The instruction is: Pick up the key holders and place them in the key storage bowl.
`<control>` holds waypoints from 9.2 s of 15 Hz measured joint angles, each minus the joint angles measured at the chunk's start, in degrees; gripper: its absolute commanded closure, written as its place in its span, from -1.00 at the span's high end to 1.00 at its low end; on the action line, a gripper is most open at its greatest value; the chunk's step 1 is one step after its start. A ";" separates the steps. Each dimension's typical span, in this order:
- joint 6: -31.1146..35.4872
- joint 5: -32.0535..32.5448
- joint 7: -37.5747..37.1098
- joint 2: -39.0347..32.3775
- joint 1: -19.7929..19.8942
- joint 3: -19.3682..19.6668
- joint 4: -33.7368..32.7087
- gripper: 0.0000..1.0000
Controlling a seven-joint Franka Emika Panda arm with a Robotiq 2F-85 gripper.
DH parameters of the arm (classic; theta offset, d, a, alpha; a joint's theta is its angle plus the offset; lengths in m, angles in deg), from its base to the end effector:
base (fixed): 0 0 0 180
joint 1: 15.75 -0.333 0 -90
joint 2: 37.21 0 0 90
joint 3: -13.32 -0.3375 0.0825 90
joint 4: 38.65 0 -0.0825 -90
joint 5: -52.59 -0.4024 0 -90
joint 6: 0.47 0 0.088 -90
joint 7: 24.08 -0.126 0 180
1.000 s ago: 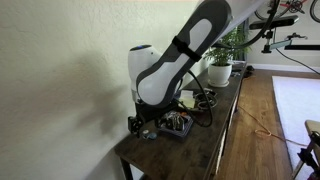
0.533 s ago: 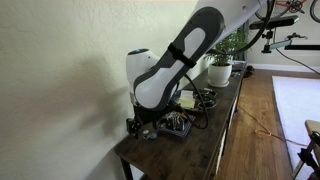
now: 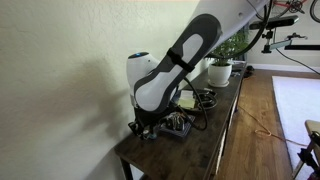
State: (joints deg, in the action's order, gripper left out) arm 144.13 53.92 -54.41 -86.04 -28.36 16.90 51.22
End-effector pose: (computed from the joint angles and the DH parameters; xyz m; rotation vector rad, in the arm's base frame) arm 0.7266 0.1217 0.1299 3.0722 -0.5112 0.1845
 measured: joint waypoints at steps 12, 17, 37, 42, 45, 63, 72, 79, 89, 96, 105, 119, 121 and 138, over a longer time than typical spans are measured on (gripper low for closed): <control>0.04 -0.04 0.91 0.02 0.04 -0.01 0.03 -0.91; 0.83 -0.03 1.39 1.10 -0.39 -0.03 1.11 -0.91; 5.58 0.53 1.59 19.24 -1.60 0.18 17.24 -0.31; 5.50 0.47 1.59 19.65 -1.45 0.17 18.40 0.28; 5.40 0.43 1.59 19.00 -1.35 0.17 18.45 0.66; 2.76 -1.85 5.65 6.40 -0.24 -0.61 8.29 1.00; -1.82 -2.90 10.76 0.96 2.19 -2.53 1.10 -0.23; -3.92 -3.13 12.52 -0.80 2.61 -3.67 -2.53 -0.93; -3.97 -3.72 12.62 -0.81 3.70 -3.78 -2.95 -0.95; -3.40 -4.44 13.76 -0.47 3.70 -4.94 -2.91 -0.94; -1.42 -5.23 13.85 2.62 3.98 -5.14 -0.88 -0.95; 5.16 -5.78 13.79 12.97 7.55 -3.67 9.93 -0.95; 6.11 -5.82 13.69 14.51 7.88 -2.92 12.14 -0.95; 10.01 -7.74 11.63 23.43 8.39 -0.04 27.93 -0.95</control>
State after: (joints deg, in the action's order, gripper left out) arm 154.13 46.18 -42.78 -62.61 -19.97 16.86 79.15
